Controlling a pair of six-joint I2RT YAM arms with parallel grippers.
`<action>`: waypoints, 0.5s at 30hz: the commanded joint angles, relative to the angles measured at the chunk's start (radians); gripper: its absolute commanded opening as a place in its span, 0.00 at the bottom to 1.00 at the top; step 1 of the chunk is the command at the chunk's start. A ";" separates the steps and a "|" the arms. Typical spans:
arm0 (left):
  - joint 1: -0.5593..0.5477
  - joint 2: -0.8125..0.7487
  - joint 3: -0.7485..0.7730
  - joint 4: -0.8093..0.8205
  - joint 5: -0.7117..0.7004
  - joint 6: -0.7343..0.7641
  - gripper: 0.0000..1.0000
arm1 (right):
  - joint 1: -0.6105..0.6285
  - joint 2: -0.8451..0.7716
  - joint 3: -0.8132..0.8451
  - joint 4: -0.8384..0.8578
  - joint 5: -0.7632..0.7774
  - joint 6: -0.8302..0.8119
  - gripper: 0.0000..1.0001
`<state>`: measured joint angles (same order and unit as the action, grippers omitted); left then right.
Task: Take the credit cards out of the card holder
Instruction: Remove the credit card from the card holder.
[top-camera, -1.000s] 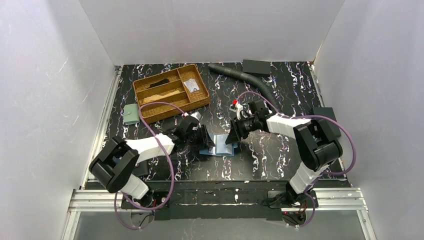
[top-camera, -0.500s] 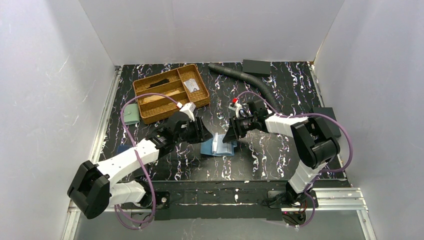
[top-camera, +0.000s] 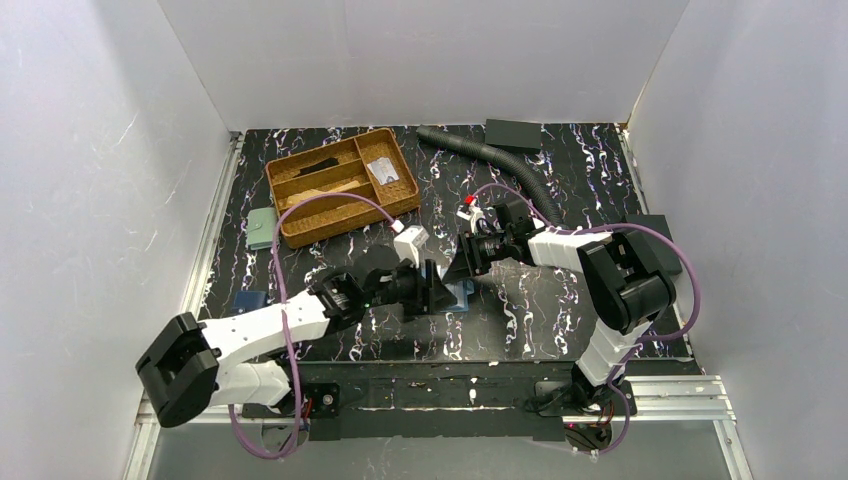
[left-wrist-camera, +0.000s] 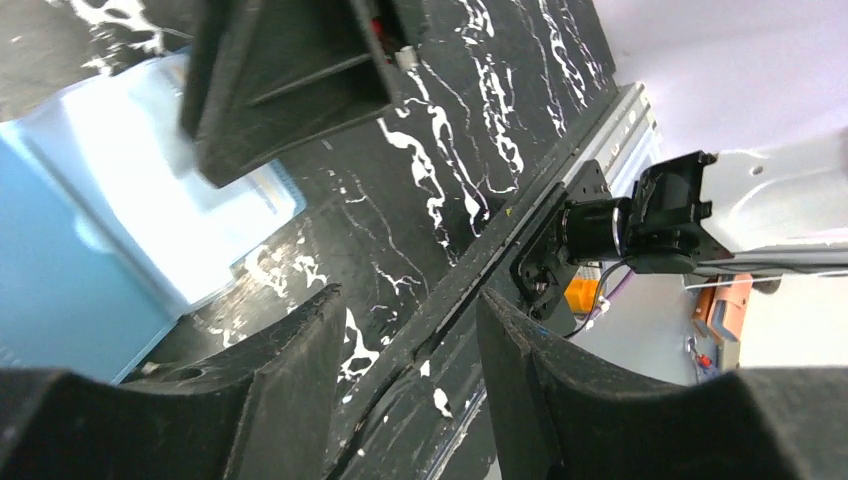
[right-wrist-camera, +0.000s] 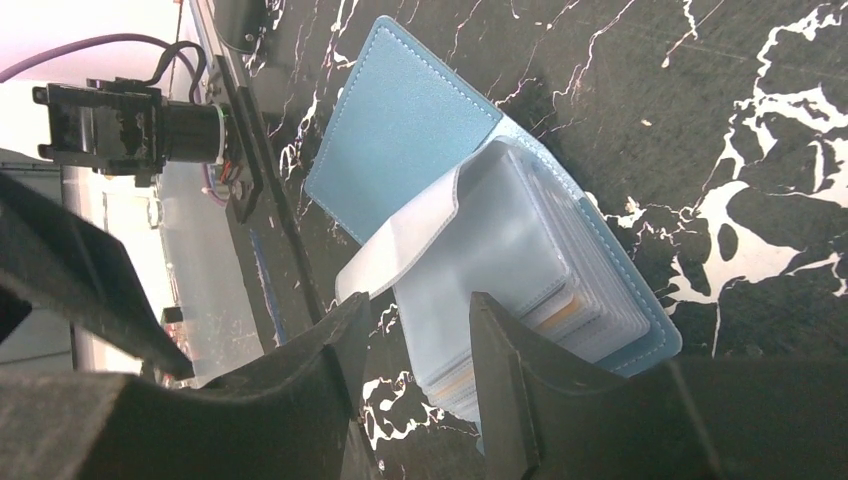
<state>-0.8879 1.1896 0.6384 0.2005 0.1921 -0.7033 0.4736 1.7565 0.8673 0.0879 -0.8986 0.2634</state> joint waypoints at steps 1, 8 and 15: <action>-0.042 0.061 0.022 0.086 -0.034 0.064 0.50 | 0.007 -0.024 -0.005 0.036 0.002 0.007 0.50; -0.072 0.204 0.049 0.100 -0.131 0.091 0.44 | 0.007 -0.012 0.012 0.004 0.017 -0.012 0.49; -0.077 0.261 0.060 0.098 -0.276 0.106 0.35 | 0.007 -0.005 0.021 -0.017 0.025 -0.031 0.45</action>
<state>-0.9596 1.4544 0.6628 0.2844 0.0441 -0.6239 0.4736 1.7561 0.8673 0.0811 -0.8783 0.2565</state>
